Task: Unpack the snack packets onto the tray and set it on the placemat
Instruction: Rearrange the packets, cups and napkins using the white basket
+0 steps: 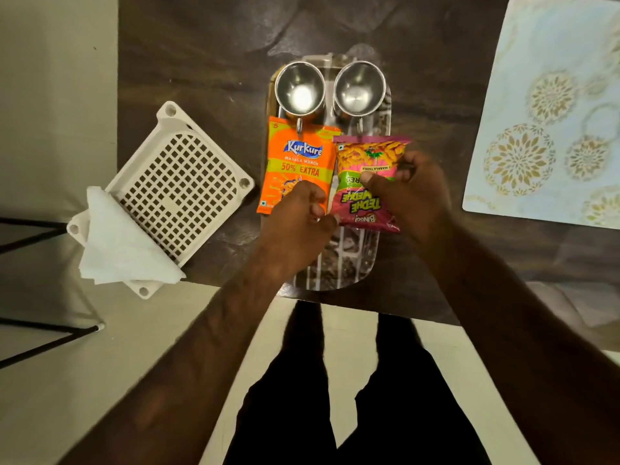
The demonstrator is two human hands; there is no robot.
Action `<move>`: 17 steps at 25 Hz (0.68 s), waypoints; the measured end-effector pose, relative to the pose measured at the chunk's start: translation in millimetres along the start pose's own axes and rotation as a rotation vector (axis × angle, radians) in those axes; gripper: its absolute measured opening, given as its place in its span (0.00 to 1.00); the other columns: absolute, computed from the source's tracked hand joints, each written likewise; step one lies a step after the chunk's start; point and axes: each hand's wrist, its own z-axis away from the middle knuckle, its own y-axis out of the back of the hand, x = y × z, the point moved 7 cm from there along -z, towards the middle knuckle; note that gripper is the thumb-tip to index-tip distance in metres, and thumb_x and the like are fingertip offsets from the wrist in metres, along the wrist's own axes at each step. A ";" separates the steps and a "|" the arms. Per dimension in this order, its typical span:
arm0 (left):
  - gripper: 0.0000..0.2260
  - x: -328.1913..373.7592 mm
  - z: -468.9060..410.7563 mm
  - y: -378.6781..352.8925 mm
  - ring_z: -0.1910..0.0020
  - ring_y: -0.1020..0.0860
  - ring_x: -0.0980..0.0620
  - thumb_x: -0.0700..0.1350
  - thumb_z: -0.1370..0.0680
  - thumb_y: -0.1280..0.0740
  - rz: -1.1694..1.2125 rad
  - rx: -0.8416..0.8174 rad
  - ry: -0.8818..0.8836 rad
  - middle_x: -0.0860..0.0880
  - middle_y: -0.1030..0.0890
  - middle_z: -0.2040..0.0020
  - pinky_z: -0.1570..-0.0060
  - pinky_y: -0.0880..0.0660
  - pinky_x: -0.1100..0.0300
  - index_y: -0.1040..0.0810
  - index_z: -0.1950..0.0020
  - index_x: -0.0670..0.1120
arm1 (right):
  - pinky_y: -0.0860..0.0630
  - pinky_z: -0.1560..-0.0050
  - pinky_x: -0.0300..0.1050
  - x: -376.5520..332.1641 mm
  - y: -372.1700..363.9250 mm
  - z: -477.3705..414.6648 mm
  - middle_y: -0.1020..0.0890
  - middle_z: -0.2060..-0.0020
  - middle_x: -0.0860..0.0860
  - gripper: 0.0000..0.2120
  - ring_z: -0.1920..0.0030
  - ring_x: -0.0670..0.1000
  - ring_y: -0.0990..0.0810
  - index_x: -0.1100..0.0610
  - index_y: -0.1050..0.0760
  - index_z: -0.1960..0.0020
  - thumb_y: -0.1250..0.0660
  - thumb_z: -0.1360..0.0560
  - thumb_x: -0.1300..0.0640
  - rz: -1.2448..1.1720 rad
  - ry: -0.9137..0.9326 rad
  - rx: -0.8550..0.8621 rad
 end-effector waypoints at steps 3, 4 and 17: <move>0.14 1.3 4.5 -4.0 0.52 0.17 0.39 0.36 0.24 0.30 -0.071 -0.032 -0.061 0.44 0.21 0.51 0.48 0.19 0.40 0.24 0.39 0.44 | 0.24 0.54 0.44 -6.4 -0.2 -7.1 0.24 0.64 0.40 0.19 0.63 0.40 0.24 0.50 0.24 0.46 0.18 0.30 0.49 0.110 0.075 0.065; 0.15 2.2 5.3 -5.6 0.52 0.17 0.39 0.36 0.24 0.31 -0.086 -0.037 -0.064 0.43 0.21 0.50 0.48 0.19 0.41 0.24 0.39 0.45 | 0.24 0.53 0.44 -6.8 -0.2 -8.1 0.24 0.63 0.39 0.20 0.62 0.39 0.24 0.47 0.26 0.46 0.18 0.31 0.48 0.129 0.089 0.081; 0.06 -92.1 88.5 139.2 0.59 0.21 0.61 0.39 0.23 0.30 0.129 0.477 0.167 0.52 0.18 0.55 0.58 0.25 0.65 0.21 0.48 0.47 | 0.19 0.53 0.48 -23.9 -31.5 75.0 0.17 0.62 0.46 0.09 0.60 0.48 0.17 0.47 0.20 0.53 0.30 0.25 0.61 0.347 0.319 0.007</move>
